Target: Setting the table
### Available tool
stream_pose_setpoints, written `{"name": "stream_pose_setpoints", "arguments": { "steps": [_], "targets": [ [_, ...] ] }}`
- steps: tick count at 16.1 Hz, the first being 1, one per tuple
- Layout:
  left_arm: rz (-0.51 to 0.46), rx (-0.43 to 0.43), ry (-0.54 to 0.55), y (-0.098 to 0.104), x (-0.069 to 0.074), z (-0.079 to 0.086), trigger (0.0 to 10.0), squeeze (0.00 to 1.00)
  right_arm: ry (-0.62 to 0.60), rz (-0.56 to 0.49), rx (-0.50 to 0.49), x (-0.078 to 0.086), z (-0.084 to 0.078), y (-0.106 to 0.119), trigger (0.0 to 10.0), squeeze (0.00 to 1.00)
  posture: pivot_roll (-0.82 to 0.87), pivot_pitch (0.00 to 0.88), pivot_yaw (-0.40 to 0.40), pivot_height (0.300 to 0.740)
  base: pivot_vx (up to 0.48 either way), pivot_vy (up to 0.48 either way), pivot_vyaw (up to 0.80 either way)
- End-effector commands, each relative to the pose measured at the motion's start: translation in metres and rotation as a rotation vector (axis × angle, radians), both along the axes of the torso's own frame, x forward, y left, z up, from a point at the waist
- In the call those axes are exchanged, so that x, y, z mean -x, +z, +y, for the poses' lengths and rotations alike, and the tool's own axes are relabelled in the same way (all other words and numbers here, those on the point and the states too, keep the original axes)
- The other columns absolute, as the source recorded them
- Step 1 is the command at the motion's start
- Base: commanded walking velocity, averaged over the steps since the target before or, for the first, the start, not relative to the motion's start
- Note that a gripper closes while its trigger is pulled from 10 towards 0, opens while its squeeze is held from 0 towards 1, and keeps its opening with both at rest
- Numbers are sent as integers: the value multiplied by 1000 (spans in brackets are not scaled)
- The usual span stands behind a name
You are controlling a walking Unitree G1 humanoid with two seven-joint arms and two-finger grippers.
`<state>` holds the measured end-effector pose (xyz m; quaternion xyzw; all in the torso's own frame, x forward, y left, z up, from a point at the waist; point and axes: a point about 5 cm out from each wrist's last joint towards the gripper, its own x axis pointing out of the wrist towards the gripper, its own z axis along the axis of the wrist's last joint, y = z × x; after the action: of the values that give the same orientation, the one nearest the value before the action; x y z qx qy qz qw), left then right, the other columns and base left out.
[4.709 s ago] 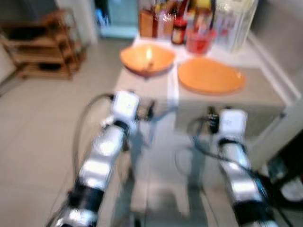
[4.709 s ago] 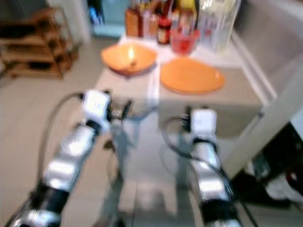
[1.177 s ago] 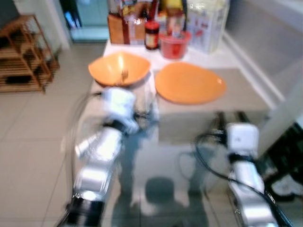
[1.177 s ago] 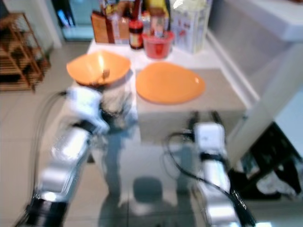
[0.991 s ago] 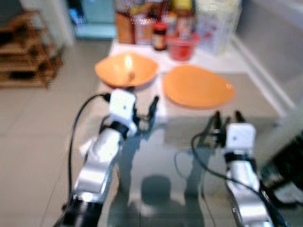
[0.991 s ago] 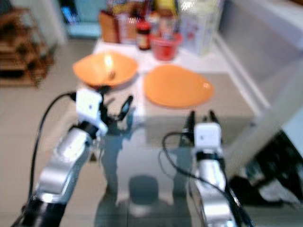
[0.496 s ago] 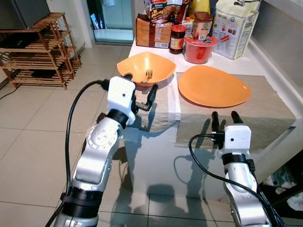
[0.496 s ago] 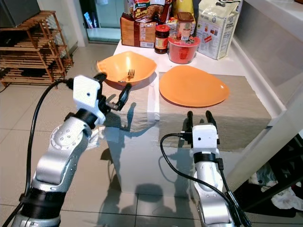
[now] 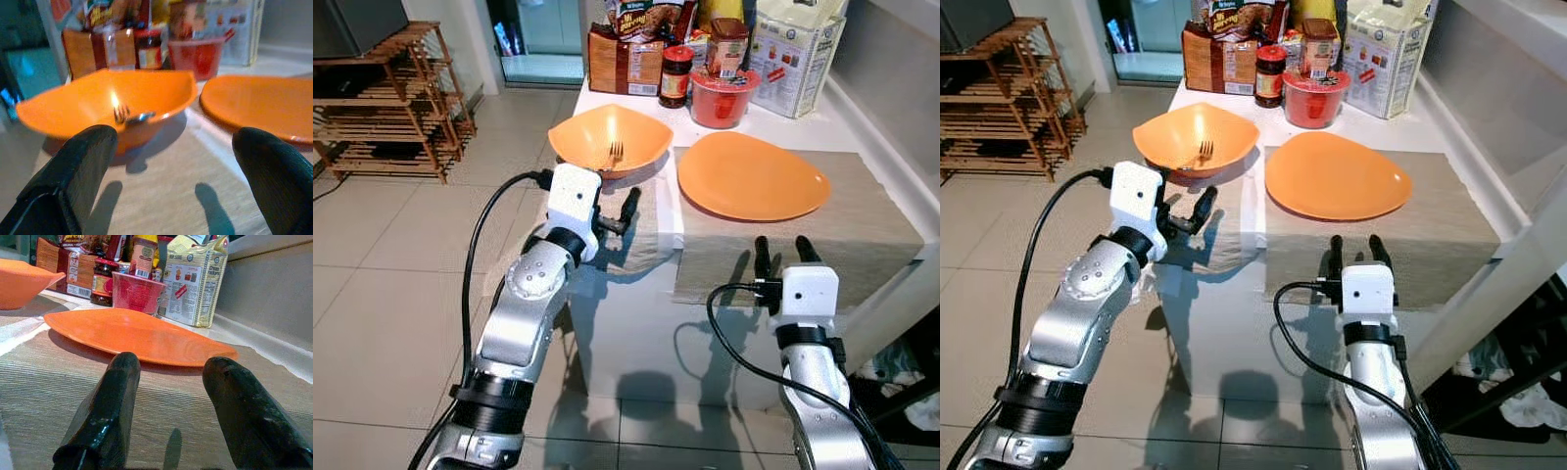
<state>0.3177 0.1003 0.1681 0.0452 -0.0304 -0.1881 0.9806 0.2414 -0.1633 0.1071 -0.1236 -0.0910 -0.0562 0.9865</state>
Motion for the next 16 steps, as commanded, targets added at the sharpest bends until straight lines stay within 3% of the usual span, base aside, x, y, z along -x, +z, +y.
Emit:
{"name": "stream_pose_setpoints", "arguments": {
  "steps": [1, 10, 16],
  "targets": [
    [7, 14, 13, 3, -4, 1, 10000, 0, 9, -9, 11, 1, 2, 4, 10000, 0, -5, 0, 35, 722, 0, 0, 0],
    [45, 66, 70, 15, -16, 1, 10000, 0, -6, 6, 12, 6, 0, 3, 10000, 0, -20, 0, 45, 722, 0, 0, 0],
    [56, 77, 84, 22, -16, -4, 10000, 0, -2, 9, 19, 5, 0, 3, 10000, 0, -19, 0, 47, 722, 0, 0, 0]
  ]
}}
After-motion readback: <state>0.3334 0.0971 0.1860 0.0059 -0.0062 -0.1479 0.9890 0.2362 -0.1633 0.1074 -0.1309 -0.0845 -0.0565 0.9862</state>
